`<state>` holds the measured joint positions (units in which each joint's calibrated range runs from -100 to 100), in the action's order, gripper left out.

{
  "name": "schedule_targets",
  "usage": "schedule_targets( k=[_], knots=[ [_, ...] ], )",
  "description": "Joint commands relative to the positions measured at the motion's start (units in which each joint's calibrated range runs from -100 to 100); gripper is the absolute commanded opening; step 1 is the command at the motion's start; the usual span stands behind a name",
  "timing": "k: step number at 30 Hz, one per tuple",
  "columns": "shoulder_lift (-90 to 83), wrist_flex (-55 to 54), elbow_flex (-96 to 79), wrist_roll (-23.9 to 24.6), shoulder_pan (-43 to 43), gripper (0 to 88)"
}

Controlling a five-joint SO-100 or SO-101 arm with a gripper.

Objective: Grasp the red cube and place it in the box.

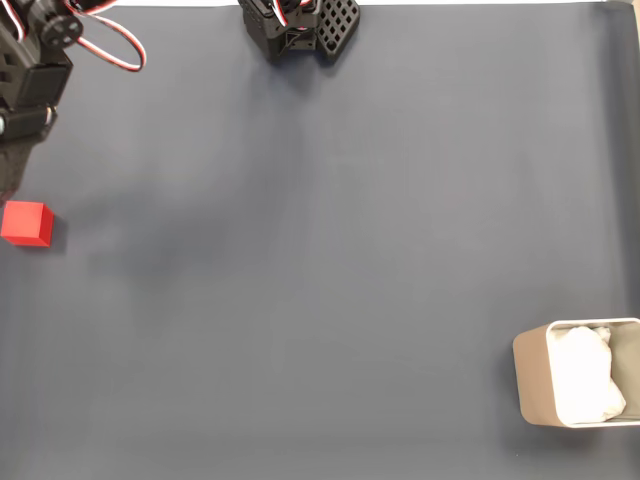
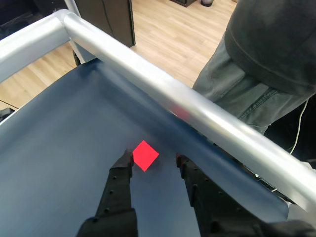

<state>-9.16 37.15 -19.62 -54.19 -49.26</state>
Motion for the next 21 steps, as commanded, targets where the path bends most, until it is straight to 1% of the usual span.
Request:
schedule_targets(
  k=[1,9,17,21],
  knots=[
    [-1.0,-4.0,-2.3,-0.7,-0.7,21.6],
    [-2.4,-9.9,-10.8,-1.8,-0.7,24.5],
    [-1.8,-13.2,-13.8,-2.1,-0.7,29.0],
    [-0.5,-14.6,-13.8,-1.6,-0.4,32.0]
  ],
)
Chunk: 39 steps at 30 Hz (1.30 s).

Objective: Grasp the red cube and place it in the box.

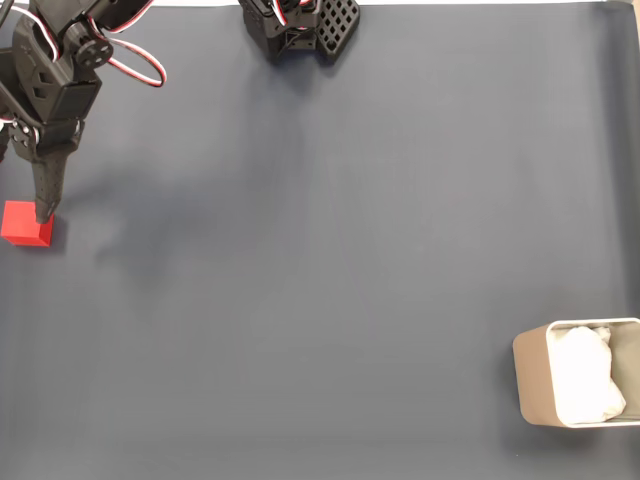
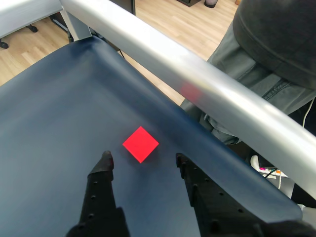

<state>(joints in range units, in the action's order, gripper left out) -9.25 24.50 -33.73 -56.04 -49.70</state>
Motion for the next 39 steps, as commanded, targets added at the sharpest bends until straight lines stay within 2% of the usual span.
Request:
schedule_targets(
  k=[1,39],
  knots=[
    [0.0,-2.7,0.3,0.4,0.1,32.8],
    [16.6,-17.6,2.2,1.0,3.3,35.9]
  ],
)
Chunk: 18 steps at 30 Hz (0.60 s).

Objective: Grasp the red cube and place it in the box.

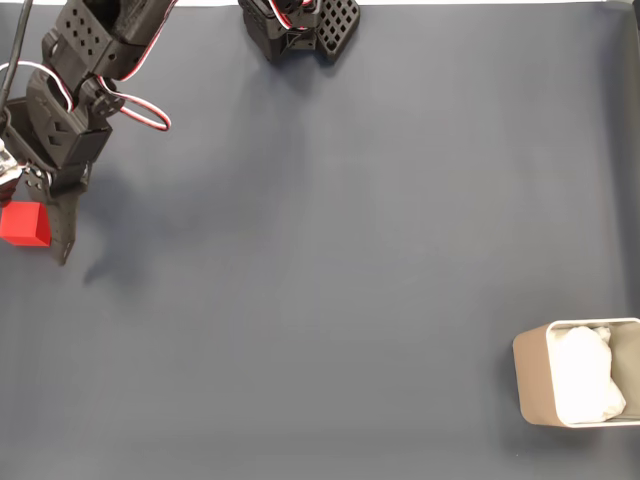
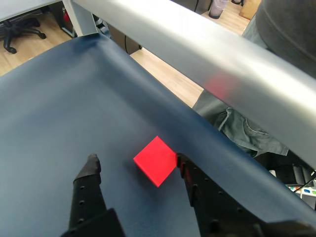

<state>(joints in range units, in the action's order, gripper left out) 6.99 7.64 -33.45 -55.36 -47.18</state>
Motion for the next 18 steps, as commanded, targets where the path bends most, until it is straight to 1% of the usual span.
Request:
schedule_targets(
  k=[1,8,18],
  knots=[
    [0.8,-0.8,2.2,0.4,0.7,35.9],
    [3.3,-0.8,5.2,0.5,0.7,36.2],
    [6.4,-0.4,11.9,2.6,-0.5,36.5]
  ],
)
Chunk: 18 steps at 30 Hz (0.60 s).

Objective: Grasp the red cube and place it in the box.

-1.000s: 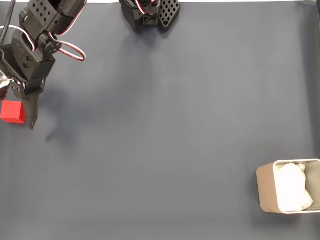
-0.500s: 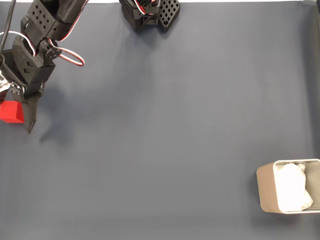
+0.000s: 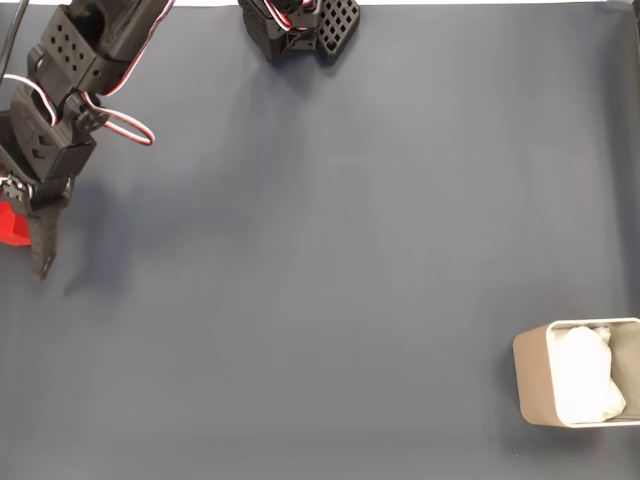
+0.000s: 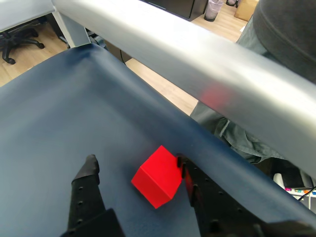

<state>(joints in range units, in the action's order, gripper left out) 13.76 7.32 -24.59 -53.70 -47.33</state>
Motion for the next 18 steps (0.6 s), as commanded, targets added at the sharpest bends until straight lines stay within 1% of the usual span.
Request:
schedule_targets(
  k=[1,12,18],
  knots=[
    [-0.2,-0.1,3.5,1.2,-0.4,36.5],
    [0.4,0.0,7.3,3.0,-0.5,36.6],
    [0.9,-0.2,6.7,2.0,-0.5,36.8]
  ],
)
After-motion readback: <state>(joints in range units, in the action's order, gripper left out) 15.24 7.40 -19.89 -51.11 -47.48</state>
